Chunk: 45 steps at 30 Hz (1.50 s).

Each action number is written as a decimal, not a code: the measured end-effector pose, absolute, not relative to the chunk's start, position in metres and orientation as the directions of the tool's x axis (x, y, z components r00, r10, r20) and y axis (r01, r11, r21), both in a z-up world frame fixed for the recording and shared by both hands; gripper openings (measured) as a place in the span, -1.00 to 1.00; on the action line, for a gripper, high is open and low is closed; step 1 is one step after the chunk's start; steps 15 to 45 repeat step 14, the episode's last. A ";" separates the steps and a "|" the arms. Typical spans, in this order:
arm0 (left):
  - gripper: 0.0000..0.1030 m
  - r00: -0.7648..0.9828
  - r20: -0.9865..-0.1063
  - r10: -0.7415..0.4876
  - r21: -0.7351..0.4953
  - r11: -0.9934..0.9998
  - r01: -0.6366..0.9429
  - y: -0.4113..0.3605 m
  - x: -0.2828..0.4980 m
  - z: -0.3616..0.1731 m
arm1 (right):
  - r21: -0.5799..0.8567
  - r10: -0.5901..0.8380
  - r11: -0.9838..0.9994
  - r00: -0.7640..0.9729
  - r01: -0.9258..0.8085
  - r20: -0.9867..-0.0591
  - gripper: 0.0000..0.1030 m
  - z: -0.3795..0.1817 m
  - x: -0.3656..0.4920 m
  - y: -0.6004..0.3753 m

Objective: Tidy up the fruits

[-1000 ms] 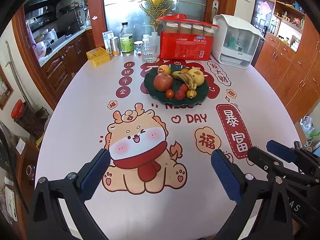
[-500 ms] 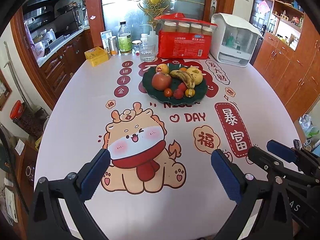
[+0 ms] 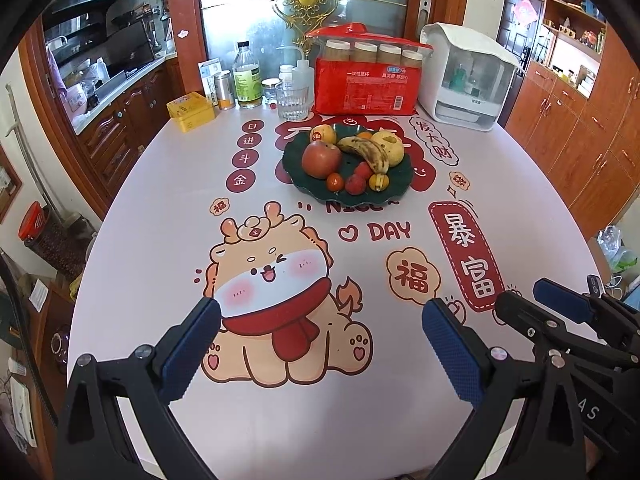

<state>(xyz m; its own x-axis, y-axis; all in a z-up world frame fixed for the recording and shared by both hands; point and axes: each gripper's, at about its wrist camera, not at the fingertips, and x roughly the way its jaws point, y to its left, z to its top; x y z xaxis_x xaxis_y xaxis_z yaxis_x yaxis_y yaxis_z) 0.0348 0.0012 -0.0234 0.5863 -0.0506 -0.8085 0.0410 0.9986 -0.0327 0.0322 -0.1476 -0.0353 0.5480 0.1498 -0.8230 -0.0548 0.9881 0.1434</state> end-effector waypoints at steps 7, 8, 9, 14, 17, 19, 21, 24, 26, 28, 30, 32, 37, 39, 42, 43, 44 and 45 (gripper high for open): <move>0.95 0.582 -0.811 -0.059 -0.037 0.998 0.048 0.003 0.035 -0.027 | 0.139 0.145 0.989 0.546 -0.052 -0.825 -0.04 -0.037 0.032 -0.146; 0.95 0.582 -0.811 -0.058 -0.037 0.998 0.048 0.003 0.035 -0.027 | 0.139 0.145 0.989 0.546 -0.052 -0.825 -0.04 -0.037 0.032 -0.146; 0.95 0.582 -0.811 -0.059 -0.037 0.998 0.048 0.002 0.035 -0.027 | 0.140 0.145 0.989 0.546 -0.052 -0.825 -0.04 -0.037 0.032 -0.146; 0.95 0.575 -0.816 -0.066 -0.041 0.998 0.056 0.003 0.034 -0.033 | 0.140 0.144 0.989 0.543 -0.048 -0.827 -0.04 -0.039 0.032 -0.147; 0.95 0.575 -0.816 -0.066 -0.041 0.998 0.056 0.003 0.034 -0.033 | 0.140 0.144 0.989 0.543 -0.048 -0.827 -0.04 -0.039 0.032 -0.147; 0.95 0.575 -0.816 -0.066 -0.041 0.998 0.056 0.003 0.034 -0.033 | 0.140 0.144 0.989 0.543 -0.048 -0.827 -0.04 -0.039 0.032 -0.147; 0.95 0.575 -0.816 -0.066 -0.041 0.998 0.056 0.003 0.034 -0.033 | 0.140 0.144 0.989 0.543 -0.048 -0.827 -0.04 -0.039 0.032 -0.147; 0.95 0.575 -0.816 -0.066 -0.041 0.998 0.056 0.003 0.034 -0.033 | 0.140 0.144 0.989 0.543 -0.048 -0.827 -0.04 -0.039 0.032 -0.147; 0.95 0.575 -0.816 -0.066 -0.041 0.998 0.056 0.003 0.034 -0.033 | 0.140 0.144 0.989 0.543 -0.048 -0.827 -0.04 -0.039 0.032 -0.147; 0.95 0.575 -0.816 -0.066 -0.041 0.998 0.056 0.003 0.034 -0.033 | 0.140 0.144 0.989 0.543 -0.048 -0.827 -0.04 -0.039 0.032 -0.147; 0.95 0.575 -0.816 -0.066 -0.041 0.998 0.056 0.003 0.034 -0.033 | 0.140 0.144 0.989 0.543 -0.048 -0.827 -0.04 -0.039 0.032 -0.147; 0.95 0.575 -0.816 -0.066 -0.041 0.998 0.056 0.003 0.034 -0.033 | 0.140 0.144 0.989 0.543 -0.048 -0.827 -0.04 -0.039 0.032 -0.147; 0.95 0.575 -0.816 -0.066 -0.041 0.998 0.056 0.003 0.034 -0.033 | 0.140 0.144 0.989 0.543 -0.048 -0.827 -0.04 -0.039 0.032 -0.147; 0.95 0.575 -0.816 -0.066 -0.041 0.998 0.056 0.003 0.034 -0.033 | 0.140 0.144 0.989 0.543 -0.048 -0.827 -0.04 -0.039 0.032 -0.147; 0.95 0.575 -0.816 -0.066 -0.041 0.998 0.056 0.003 0.034 -0.033 | 0.140 0.144 0.989 0.543 -0.048 -0.827 -0.04 -0.039 0.032 -0.147; 0.95 0.575 -0.816 -0.066 -0.041 0.998 0.056 0.003 0.034 -0.033 | 0.140 0.144 0.989 0.543 -0.048 -0.827 -0.04 -0.039 0.032 -0.147; 0.95 0.575 -0.816 -0.066 -0.041 0.998 0.056 0.003 0.034 -0.033 | 0.140 0.144 0.989 0.543 -0.048 -0.827 -0.04 -0.039 0.032 -0.147; 0.95 0.575 -0.816 -0.066 -0.041 0.998 0.056 0.003 0.034 -0.033 | 0.140 0.144 0.989 0.543 -0.048 -0.827 -0.04 -0.039 0.032 -0.147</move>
